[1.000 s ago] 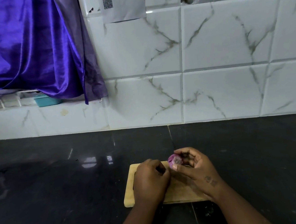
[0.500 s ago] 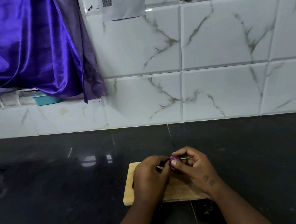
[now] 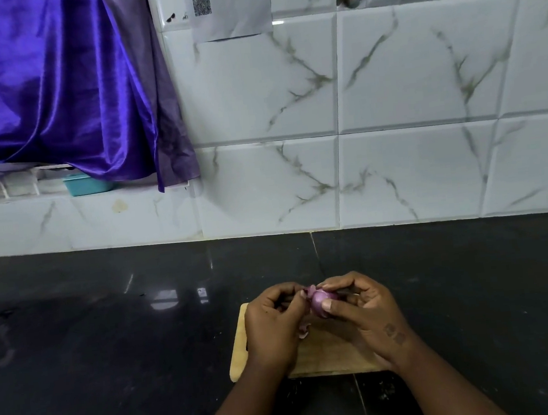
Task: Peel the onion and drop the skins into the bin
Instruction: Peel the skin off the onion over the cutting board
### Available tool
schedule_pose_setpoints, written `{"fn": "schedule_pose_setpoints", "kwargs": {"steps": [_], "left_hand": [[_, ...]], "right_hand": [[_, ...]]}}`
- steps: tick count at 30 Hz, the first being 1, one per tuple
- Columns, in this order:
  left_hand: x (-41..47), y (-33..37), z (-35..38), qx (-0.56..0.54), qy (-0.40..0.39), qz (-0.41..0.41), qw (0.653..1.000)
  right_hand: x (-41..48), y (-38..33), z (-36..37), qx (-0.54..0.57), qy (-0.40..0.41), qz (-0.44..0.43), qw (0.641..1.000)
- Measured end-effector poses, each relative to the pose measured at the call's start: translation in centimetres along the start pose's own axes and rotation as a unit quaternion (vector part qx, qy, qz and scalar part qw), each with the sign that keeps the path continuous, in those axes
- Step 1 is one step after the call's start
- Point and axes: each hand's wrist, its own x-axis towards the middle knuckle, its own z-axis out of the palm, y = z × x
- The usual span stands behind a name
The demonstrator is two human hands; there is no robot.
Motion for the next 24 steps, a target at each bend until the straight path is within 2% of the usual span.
{"fn": "schedule_pose_setpoints", "kwargs": {"steps": [3, 11, 16, 20, 24], "left_hand": [[0.5, -0.5, 0.0, -0.047, 0.017, -0.035, 0.998], [0.5, -0.3, -0.3, 0.061, 0.091, -0.034, 0.993], [-0.4, 0.3, -0.4, 0.2, 0.061, -0.006, 0.978], [-0.2, -0.3, -0.5, 0.299, 0.024, -0.022, 0.954], [0.1, -0.6, -0.6, 0.31, 0.002, -0.018, 0.951]], "right_hand": [[0.0, 0.1, 0.1, -0.004, 0.002, 0.003, 1.0], [0.1, 0.0, -0.2, 0.005, 0.036, 0.029, 0.999], [0.2, 0.0, 0.2, -0.009, 0.056, 0.081, 0.995], [0.4, 0.2, 0.2, 0.0, 0.052, 0.12, 0.991], [0.4, 0.5, 0.3, -0.029, 0.037, 0.119, 0.992]]}}
